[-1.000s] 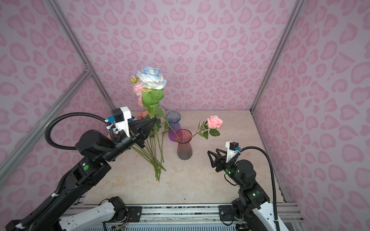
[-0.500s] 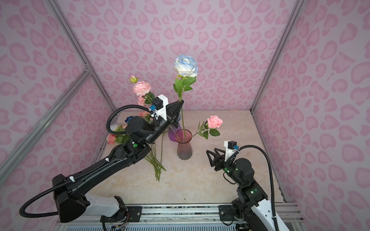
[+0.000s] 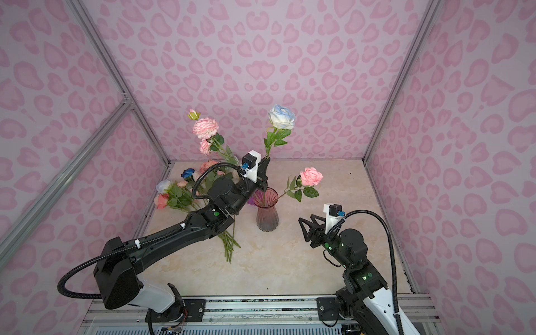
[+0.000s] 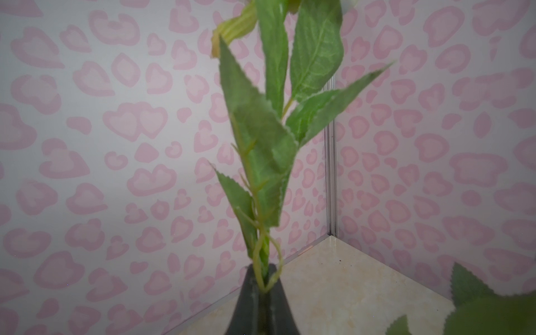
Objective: Arrange flowers in a vase
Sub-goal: Place the flower in the vase.
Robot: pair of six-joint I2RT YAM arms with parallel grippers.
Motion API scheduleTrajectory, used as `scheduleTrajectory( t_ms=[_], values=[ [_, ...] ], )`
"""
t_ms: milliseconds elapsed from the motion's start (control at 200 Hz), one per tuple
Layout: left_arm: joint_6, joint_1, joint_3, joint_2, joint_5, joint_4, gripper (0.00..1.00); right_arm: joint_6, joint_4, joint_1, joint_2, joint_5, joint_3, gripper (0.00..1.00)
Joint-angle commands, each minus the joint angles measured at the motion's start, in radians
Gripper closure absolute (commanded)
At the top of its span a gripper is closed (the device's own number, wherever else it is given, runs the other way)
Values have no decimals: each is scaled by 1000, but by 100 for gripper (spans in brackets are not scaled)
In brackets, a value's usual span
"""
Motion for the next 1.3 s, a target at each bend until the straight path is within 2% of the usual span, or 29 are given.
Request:
scheduleTrajectory(
  t_ms=[0, 200, 270, 315, 360, 425, 460, 485, 710, 885, 950, 1015, 1065, 1110, 1180, 1240, 1295],
  values=[
    [-54, 3, -23, -2, -45, 6, 97, -13, 27, 0, -3, 17, -13, 38],
    [-136, 4, -68, 0, -35, -19, 93, -4, 41, 0, 1, 18, -20, 37],
    [-143, 3, -75, -2, -21, -30, 88, -7, 36, 0, 1, 23, -20, 37],
    [-157, 4, -67, -3, -22, -53, 80, -9, 34, 0, 0, 24, -18, 36],
    [-166, 4, -55, -7, -24, -84, 78, -9, 31, 1, -1, 27, -18, 36],
    [-174, 4, -44, -14, -16, -110, 66, -10, 31, 1, -3, 26, -16, 36],
    [-179, 4, -42, -19, -12, -118, 65, -11, 31, 1, -5, 26, -16, 36],
    [-186, 4, -42, -25, -13, -123, 60, -12, 31, 0, -5, 26, -15, 36],
    [-230, -4, -50, -109, 10, -168, 59, -6, 41, 0, -3, 29, -13, 36],
    [-257, -13, -89, -279, 43, -265, 63, -12, 38, 0, 8, 26, 2, 36],
    [-280, -15, -135, -375, -24, -314, 63, -10, 41, 0, 10, 29, 4, 36],
    [-305, -11, -239, -492, -129, -327, 63, -3, 48, 1, 10, 36, -4, 36],
    [-334, 0, -311, -573, -249, -374, 62, 4, 64, 0, 9, 45, -15, 36],
    [-407, 40, -374, -640, -333, -452, 58, 10, 78, 0, 9, 51, -24, 36],
    [-593, 191, -444, -725, -311, -641, 55, 17, 102, 0, 19, 59, -38, 36],
    [-733, 361, -518, -753, -192, -713, 54, 21, 121, 0, 36, 63, -47, 36],
    [-805, 514, -543, -710, -50, -761, 51, 25, 138, 0, 57, 61, -50, 36]
  ],
)
